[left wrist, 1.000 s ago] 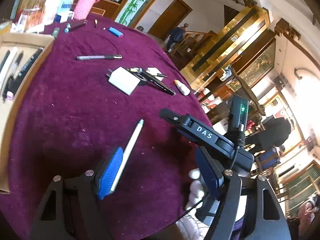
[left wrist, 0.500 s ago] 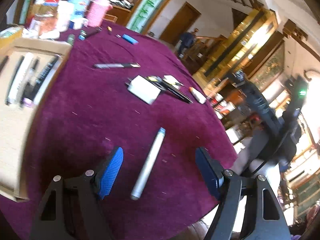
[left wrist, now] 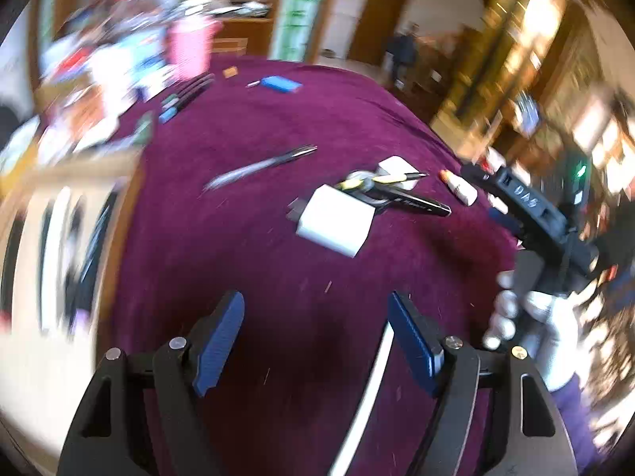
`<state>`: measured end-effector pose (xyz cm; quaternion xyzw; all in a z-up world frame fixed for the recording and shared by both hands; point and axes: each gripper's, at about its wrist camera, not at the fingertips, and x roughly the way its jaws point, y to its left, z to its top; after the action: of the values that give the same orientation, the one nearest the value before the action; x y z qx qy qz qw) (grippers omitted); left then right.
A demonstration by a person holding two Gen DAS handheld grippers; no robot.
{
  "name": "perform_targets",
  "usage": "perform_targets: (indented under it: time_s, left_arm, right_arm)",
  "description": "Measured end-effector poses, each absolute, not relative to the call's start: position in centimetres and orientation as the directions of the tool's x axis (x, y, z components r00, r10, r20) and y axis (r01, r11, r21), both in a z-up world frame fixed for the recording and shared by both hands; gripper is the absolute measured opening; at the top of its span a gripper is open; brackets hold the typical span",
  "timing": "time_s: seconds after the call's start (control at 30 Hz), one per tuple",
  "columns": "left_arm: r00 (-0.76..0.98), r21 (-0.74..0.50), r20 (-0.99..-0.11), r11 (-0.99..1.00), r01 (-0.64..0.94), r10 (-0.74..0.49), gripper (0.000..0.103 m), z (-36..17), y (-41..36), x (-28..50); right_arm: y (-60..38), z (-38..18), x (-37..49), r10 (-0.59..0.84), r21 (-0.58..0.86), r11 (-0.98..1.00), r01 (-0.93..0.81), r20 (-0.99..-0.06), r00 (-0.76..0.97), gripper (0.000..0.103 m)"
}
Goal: Organize rigid objects
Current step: 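Lower the left tool and grasp the white charger block, then lift the charger block with the left tool while the right tool grasps the long black marker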
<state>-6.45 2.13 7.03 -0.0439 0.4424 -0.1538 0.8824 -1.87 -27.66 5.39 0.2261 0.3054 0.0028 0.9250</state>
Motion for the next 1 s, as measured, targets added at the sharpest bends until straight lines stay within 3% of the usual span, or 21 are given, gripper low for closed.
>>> perform_targets:
  time_s: [0.1,0.23,0.43,0.5,0.63,0.87,1.0]
  left_arm:
    - [0.52,-0.151,-0.794,0.93,0.334,-0.315,0.074,5.5,-1.0,-2.9]
    - [0.553,-0.007,-0.803,0.932,0.363,-0.221,0.074,4.2,-3.2,0.5]
    - [0.583,0.097,-0.794,0.911,0.401,-0.172,0.079,2.6,-5.6,2.2]
    - [0.586,0.084,-0.791,0.919,0.385,-0.173,0.055,2.6,-5.5,2.1]
    - [0.53,-0.069,-0.799,0.919,0.389,-0.284,0.055,3.7,-3.8,0.9]
    - [0.524,-0.235,-0.761,0.916,0.325,-0.381,0.055,6.8,2.1,-4.6]
    - [0.559,-0.282,-0.729,0.917,0.281,-0.395,0.055,8.1,6.0,-8.7]
  right_arm:
    - [-28.1,4.6,-1.3,0.179,0.454,0.88,0.14,-0.589,0.788,0.101]
    - [-28.5,3.6,-0.7,0.228,0.497,0.855,0.148,-0.616,0.754,0.101]
    - [-28.9,3.3,-0.6,0.247,0.527,0.835,0.156,-0.614,0.75,0.101]
    - [-28.9,3.2,-0.6,0.245,0.525,0.836,0.16,-0.618,0.747,0.101]
    - [-29.0,2.9,-0.2,0.249,0.522,0.836,0.17,-0.636,0.73,0.101]
    - [-29.4,2.5,0.0,0.299,0.568,0.81,0.147,-0.614,0.731,0.101]
    - [-28.8,2.4,0.4,0.427,0.652,0.757,0.047,-0.547,0.72,0.101]
